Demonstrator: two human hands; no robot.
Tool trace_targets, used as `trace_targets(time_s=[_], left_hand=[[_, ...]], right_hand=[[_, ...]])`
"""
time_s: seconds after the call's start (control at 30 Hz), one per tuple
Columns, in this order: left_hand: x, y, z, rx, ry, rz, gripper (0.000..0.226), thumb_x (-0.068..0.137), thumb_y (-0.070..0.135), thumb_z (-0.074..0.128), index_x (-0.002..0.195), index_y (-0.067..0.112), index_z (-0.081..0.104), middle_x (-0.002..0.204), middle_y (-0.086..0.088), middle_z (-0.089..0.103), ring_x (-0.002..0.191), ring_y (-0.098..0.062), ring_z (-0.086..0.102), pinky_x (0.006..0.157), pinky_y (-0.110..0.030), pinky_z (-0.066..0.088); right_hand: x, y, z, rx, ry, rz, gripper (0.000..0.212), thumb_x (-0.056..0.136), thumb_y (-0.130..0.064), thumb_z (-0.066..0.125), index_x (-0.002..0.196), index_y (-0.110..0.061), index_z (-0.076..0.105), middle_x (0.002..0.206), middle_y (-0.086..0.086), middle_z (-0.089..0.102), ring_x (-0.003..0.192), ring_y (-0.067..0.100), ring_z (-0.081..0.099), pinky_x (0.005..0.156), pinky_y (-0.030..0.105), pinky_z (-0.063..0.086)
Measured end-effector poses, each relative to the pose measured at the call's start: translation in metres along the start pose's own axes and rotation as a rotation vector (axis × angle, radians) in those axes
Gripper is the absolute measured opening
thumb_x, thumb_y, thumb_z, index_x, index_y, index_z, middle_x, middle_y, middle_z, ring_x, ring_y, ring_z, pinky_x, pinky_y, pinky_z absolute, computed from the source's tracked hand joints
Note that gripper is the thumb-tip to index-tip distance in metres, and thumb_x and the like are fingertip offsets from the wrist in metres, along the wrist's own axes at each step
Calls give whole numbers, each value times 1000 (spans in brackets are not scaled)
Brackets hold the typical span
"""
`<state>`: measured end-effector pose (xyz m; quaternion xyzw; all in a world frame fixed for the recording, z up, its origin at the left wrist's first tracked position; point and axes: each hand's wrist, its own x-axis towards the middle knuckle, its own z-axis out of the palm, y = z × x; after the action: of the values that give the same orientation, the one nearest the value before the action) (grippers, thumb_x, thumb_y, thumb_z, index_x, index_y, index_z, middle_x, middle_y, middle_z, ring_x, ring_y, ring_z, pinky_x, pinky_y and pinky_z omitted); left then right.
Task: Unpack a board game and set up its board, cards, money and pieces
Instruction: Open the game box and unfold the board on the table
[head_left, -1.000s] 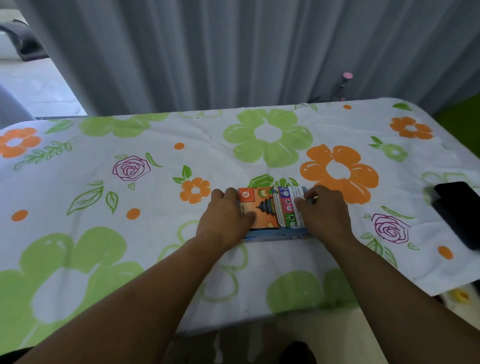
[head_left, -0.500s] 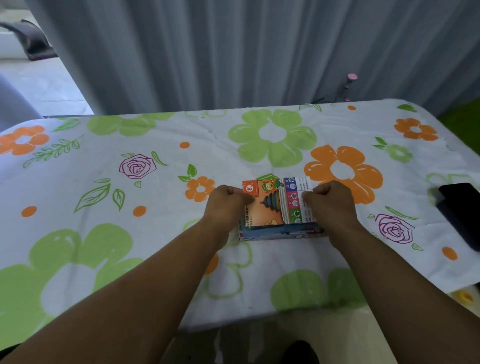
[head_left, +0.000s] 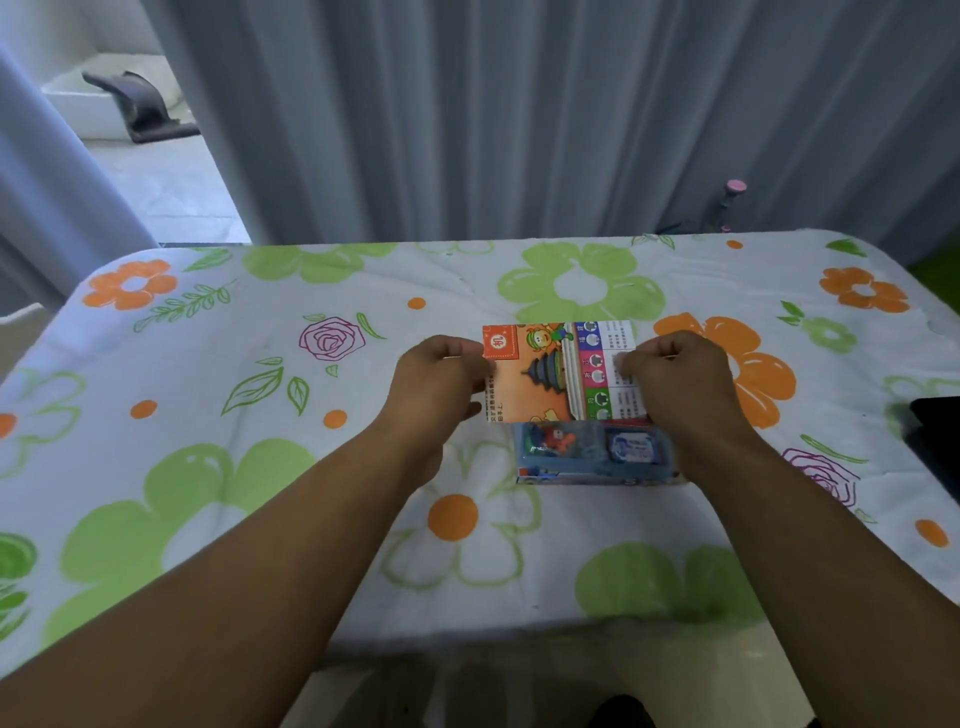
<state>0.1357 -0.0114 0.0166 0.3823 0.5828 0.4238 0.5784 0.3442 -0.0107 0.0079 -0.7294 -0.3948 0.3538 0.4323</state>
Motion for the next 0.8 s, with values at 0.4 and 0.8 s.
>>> trace_targets(time_s=[0.4,0.8], left_hand=[[-39,29,-108,-128,207,71,47,81,-14,64,117,16,62,100,-12,74,71,-25,73,65,-38,61],[-47,45,-177,-66,-12,-33,33,78,-13,67,103,7,70,96,-19,74,76,-30,68,73,-35,56]], right_hand=[[-71,-53,68,15,-461,38,41,97,-44,59,80,-6,62,80,14,75,64,27,71,59,34,55],[-82,-58,123,237,-838,155,58,82,-57,64,122,-14,66,125,16,67,109,27,69,91,47,56]])
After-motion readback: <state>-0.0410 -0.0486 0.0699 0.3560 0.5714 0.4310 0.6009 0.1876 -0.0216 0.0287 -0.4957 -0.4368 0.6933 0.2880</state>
